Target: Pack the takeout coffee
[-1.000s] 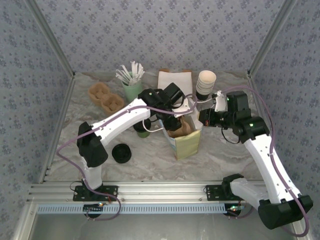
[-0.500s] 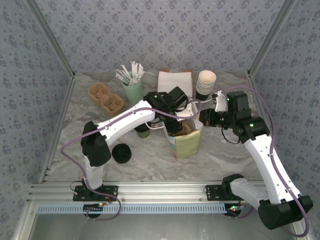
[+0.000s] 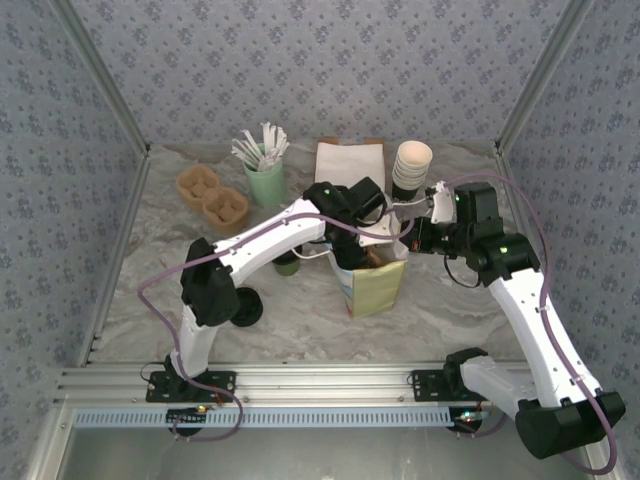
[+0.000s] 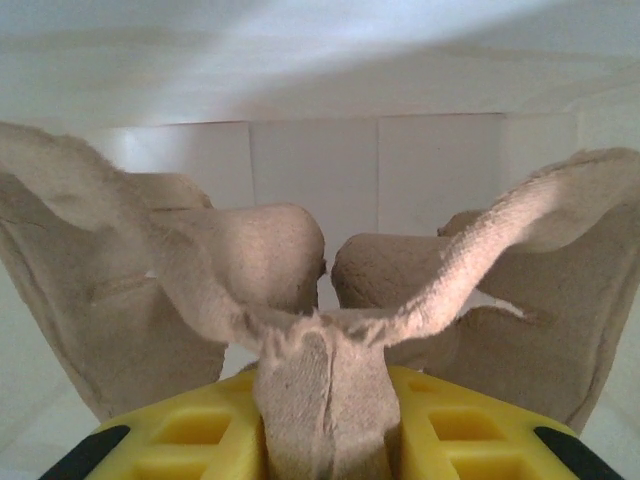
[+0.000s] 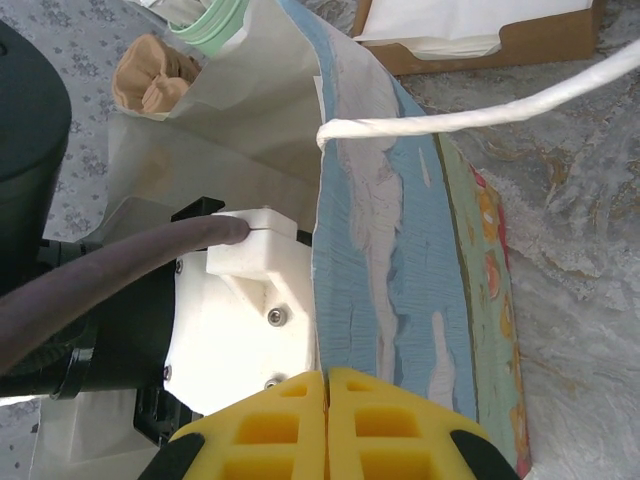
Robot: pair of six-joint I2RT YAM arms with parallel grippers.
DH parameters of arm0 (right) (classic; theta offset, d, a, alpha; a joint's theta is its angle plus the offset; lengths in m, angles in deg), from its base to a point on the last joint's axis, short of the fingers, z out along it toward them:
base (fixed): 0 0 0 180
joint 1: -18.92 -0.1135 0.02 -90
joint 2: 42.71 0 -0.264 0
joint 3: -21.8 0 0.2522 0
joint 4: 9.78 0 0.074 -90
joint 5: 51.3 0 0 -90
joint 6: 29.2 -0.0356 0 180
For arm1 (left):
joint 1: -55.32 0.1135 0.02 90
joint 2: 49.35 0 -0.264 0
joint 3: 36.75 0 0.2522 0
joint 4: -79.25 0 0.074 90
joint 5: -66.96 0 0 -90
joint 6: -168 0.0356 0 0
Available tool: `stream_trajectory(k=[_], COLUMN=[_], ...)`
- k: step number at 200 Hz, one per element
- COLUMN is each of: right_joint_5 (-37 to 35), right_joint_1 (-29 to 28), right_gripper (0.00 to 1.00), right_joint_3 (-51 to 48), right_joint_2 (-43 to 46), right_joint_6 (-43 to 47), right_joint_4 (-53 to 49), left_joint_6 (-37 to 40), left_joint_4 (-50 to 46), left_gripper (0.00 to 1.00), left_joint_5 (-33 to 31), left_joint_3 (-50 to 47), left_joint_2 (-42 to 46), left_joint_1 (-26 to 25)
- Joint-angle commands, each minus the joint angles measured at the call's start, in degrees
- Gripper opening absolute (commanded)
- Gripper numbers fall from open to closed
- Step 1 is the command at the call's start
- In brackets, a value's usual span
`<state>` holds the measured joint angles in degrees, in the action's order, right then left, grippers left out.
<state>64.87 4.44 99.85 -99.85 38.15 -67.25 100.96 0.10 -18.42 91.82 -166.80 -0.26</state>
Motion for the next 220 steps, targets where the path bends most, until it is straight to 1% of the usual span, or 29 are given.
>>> stream_trajectory(k=[1, 20, 60, 96, 220], right_joint_5=[0.3, -1.0, -2.8, -2.4, -2.7], right_joint_1=[0.1, 0.1, 0.1, 0.1, 0.6], right_gripper=[0.05, 0.05, 0.05, 0.05, 0.05], right_joint_3=[0.4, 0.6, 0.4, 0.2, 0.5], right_joint_2=[0.4, 0.7, 1.2, 1.1, 1.6], right_joint_6=[1.5, 1.6, 1.6, 1.5, 1.9], right_joint_4=[-0.9, -1.4, -2.1, -2.1, -2.7], left_joint_6=[2.7, 3.1, 3.1, 3.2, 4.1], left_joint_4=[-2.8, -3.1, -3.4, -4.0, -2.0], left_gripper=[0.32, 0.32, 0.32, 0.33, 0.34], left_joint_5=[-0.5, -1.4, 0.1, 0.4, -0.5], left_joint_3=[1.2, 1.5, 3.2, 4.5, 2.2], left_joint_2=[-2.0, -2.6, -4.7, -6.5, -7.8], left_joint_1=[-0.8, -0.8, -0.9, -1.0, -0.9])
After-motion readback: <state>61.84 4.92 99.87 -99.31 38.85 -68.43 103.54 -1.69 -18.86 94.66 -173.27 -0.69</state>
